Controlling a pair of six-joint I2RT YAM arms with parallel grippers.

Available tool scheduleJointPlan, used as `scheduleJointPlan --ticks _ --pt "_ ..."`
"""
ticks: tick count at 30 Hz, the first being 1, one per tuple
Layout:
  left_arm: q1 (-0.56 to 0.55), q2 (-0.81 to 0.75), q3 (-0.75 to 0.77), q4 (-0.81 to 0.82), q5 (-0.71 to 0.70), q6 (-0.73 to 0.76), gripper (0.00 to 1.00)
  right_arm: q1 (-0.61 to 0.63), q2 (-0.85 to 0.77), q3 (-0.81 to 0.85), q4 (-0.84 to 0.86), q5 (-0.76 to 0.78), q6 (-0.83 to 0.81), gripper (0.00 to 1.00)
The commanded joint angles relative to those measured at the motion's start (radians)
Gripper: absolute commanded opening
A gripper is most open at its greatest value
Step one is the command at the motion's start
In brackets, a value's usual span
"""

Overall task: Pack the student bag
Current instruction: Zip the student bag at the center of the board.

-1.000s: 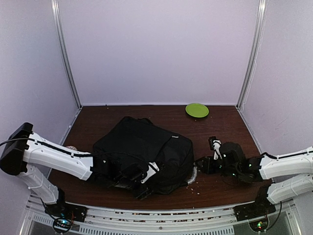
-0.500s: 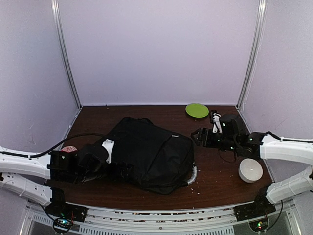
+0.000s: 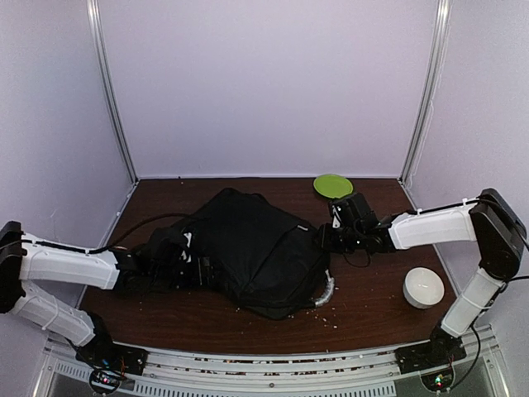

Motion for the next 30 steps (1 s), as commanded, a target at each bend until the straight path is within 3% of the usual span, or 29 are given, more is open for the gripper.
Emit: scheduleJointPlan --ticks 1,4,9,13,15,17,20,25,30 --pt "0.099 0.129 0.106 0.154 0.123 0.109 0.57 0.033 -0.067 -0.088 0.077 -0.058 0.064 0.21" --pt "0.168 0.216 0.183 0.192 0.200 0.161 0.50 0.079 -0.099 -0.144 0.133 -0.048 0.121 0.18" --pt "0.245 0.347 0.355 0.125 0.248 0.247 0.49 0.174 -0.085 -0.169 0.228 -0.039 0.215 0.16" --pt "0.295 0.354 0.421 0.072 0.216 0.271 0.62 0.295 -0.006 -0.097 0.265 -0.039 0.264 0.16" --pt "0.299 0.316 0.452 -0.007 0.149 0.297 0.75 0.340 0.028 -0.042 0.269 -0.045 0.273 0.22" --pt "0.299 0.284 0.480 -0.084 0.098 0.328 0.86 0.361 0.024 -0.005 0.262 -0.039 0.271 0.36" --pt "0.292 0.184 0.481 -0.192 0.041 0.338 0.98 0.362 -0.075 -0.012 0.215 0.039 0.219 0.53" --pt "0.170 -0.019 0.403 -0.351 -0.120 0.259 0.98 0.303 -0.320 -0.051 -0.021 0.200 0.084 0.73" --pt "-0.040 -0.089 0.307 -0.377 -0.233 0.072 0.98 0.052 -0.448 -0.174 -0.072 0.159 0.041 0.80"
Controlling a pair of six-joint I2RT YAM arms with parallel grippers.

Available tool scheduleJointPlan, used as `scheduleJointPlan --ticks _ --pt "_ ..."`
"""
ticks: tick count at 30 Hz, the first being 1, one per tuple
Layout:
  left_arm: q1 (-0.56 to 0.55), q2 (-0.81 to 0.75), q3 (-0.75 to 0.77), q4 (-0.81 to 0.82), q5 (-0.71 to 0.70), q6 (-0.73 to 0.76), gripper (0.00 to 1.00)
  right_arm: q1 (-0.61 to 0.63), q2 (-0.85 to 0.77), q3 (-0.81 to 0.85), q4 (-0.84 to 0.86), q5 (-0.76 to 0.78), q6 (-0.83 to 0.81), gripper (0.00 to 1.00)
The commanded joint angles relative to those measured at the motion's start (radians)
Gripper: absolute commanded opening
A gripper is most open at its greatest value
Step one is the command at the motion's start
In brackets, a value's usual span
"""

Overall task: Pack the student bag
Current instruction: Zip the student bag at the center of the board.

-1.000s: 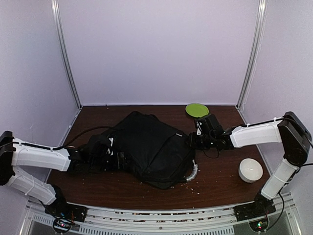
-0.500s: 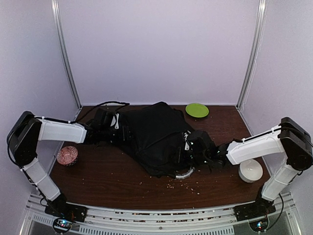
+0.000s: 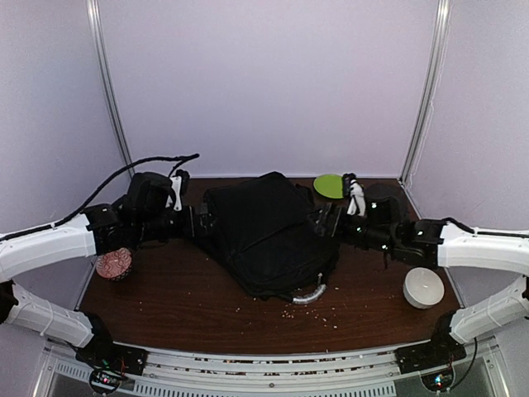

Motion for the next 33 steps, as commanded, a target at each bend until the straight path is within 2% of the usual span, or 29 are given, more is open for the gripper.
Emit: scheduleJointPlan --ticks 1,5,11,13,15,19,23,27,29,30,31,33 --pt "-0.161 -0.009 -0.091 -0.090 -0.151 -0.176 0.98 -0.201 -0.035 -0.099 -0.120 0.039 -0.085 0.80" --pt "-0.301 -0.024 -0.132 -0.072 -0.257 -0.244 0.98 -0.325 0.047 -0.108 -0.044 -0.035 -0.077 0.81" --pt "-0.378 -0.008 -0.186 0.024 -0.239 -0.348 0.98 -0.335 0.254 -0.061 0.077 -0.123 0.041 0.77" --pt "-0.411 -0.002 -0.184 0.022 -0.274 -0.356 0.98 -0.327 0.314 -0.054 0.123 -0.153 0.085 0.69" --pt "-0.426 0.001 -0.182 -0.002 -0.305 -0.372 0.98 -0.296 0.342 -0.050 0.144 -0.151 0.108 0.57" --pt "-0.428 -0.010 -0.218 0.036 -0.290 -0.398 0.98 -0.196 0.318 -0.049 0.177 -0.111 0.136 0.34" --pt "-0.428 -0.016 -0.237 0.070 -0.282 -0.419 0.98 -0.067 0.289 -0.064 0.236 -0.069 0.221 0.22" --pt "-0.426 0.012 -0.225 0.082 -0.262 -0.428 0.98 0.072 0.319 -0.027 0.286 -0.052 0.284 0.20" --pt "-0.423 0.028 -0.225 0.096 -0.244 -0.439 0.98 0.116 0.347 0.010 0.283 -0.070 0.285 0.23" --pt "-0.421 0.034 -0.227 0.102 -0.233 -0.447 0.98 0.126 0.352 0.019 0.277 -0.076 0.282 0.27" --pt "-0.418 0.039 -0.232 0.108 -0.222 -0.457 0.97 0.131 0.345 0.015 0.275 -0.076 0.278 0.37" --pt "-0.412 0.043 -0.244 0.110 -0.203 -0.483 0.96 0.134 0.307 -0.015 0.267 -0.053 0.249 0.49"
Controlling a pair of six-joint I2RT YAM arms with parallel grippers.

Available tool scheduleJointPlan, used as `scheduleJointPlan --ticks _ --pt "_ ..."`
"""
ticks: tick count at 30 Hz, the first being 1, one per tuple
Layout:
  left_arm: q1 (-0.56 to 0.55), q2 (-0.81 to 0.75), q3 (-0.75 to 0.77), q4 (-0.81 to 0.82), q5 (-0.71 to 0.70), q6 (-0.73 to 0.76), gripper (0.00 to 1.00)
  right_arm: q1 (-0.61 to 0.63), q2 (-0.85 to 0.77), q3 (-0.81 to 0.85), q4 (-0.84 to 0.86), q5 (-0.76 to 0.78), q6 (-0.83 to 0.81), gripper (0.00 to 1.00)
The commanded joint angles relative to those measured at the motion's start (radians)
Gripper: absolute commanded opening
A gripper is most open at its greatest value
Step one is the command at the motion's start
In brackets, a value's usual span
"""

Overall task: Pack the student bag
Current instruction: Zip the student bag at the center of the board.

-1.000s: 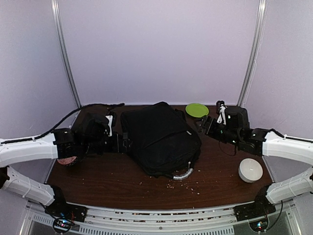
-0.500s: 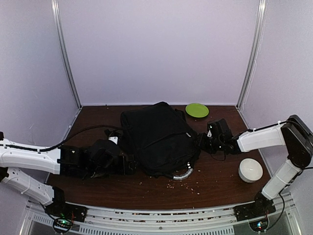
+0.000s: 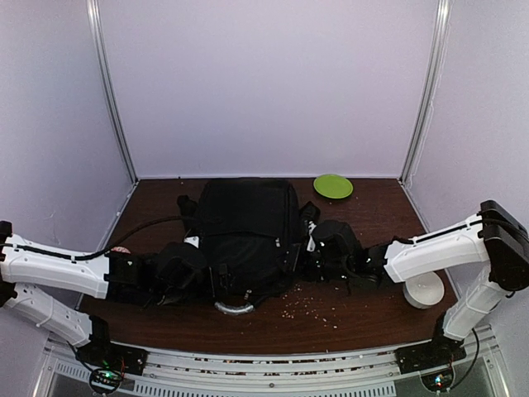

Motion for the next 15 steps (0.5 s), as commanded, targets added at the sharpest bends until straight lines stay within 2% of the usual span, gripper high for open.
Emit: scheduleJointPlan --ticks 1,3,8,15 --pt "0.015 0.014 -0.020 0.059 0.047 -0.063 0.95 0.010 -0.061 -0.014 0.032 0.031 -0.040 0.53" --pt "0.022 0.009 -0.038 0.055 0.060 -0.090 0.94 0.012 -0.112 -0.037 -0.014 0.044 -0.107 0.59" --pt "0.062 -0.028 -0.100 0.064 0.120 -0.192 0.92 0.043 -0.202 -0.111 -0.113 0.126 -0.236 0.62" --pt "0.100 -0.064 -0.169 0.142 0.190 -0.317 0.89 0.135 -0.245 -0.275 0.043 0.258 -0.204 0.63"
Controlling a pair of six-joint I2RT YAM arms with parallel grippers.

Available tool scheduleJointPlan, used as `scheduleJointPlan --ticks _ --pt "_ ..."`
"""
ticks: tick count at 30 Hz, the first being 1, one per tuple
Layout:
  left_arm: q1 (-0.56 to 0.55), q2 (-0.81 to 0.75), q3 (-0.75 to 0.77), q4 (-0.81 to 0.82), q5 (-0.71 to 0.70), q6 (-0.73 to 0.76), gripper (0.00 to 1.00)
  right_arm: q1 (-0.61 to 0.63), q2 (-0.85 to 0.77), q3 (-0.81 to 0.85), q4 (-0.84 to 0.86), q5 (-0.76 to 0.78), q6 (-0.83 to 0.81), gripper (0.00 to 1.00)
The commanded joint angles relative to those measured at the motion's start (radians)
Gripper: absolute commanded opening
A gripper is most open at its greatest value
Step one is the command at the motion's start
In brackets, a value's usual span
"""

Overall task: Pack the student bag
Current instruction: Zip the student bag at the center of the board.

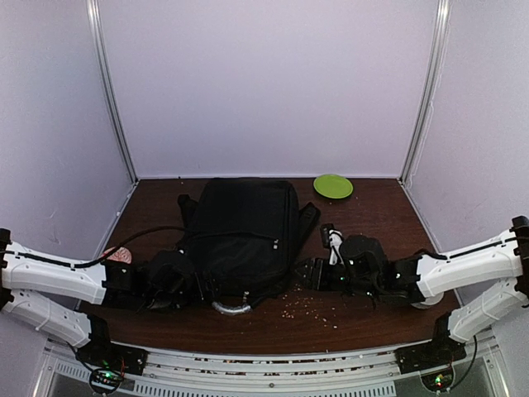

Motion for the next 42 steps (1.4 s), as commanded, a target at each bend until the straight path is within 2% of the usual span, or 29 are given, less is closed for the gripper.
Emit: scheduleJointPlan --ticks 1,3,5,10,16,20,27,32,38,42 --pt "0.020 0.005 -0.006 0.100 0.052 -0.103 0.89 0.080 0.008 -0.081 0.112 0.145 -0.005 0.63" --pt "0.040 0.039 0.002 0.122 0.067 -0.117 0.88 0.109 0.039 -0.082 0.184 0.140 -0.010 0.62" --pt "0.067 0.076 -0.009 0.197 0.088 -0.125 0.86 0.131 0.082 -0.049 0.187 0.109 -0.038 0.62" --pt "0.114 0.166 -0.013 0.300 0.125 -0.124 0.72 0.180 0.190 0.046 0.194 0.045 -0.104 0.59" --pt "0.154 0.237 -0.033 0.402 0.150 -0.123 0.38 0.203 0.285 0.105 0.207 0.032 -0.106 0.57" --pt "0.168 0.246 -0.021 0.429 0.169 -0.098 0.00 0.207 0.316 0.131 0.215 0.023 -0.097 0.56" --pt "0.168 0.128 0.091 0.267 0.164 -0.007 0.00 0.215 0.256 0.116 0.237 0.063 -0.078 0.59" --pt "0.143 0.045 0.248 0.059 0.090 0.097 0.00 0.216 0.257 0.194 0.121 0.060 -0.054 0.60" --pt "0.125 0.083 0.294 0.060 0.116 0.143 0.01 0.213 0.263 0.221 0.134 0.088 0.002 0.63" --pt "0.102 0.110 0.326 0.056 0.117 0.162 0.06 0.202 0.260 0.246 0.086 0.140 0.039 0.66"
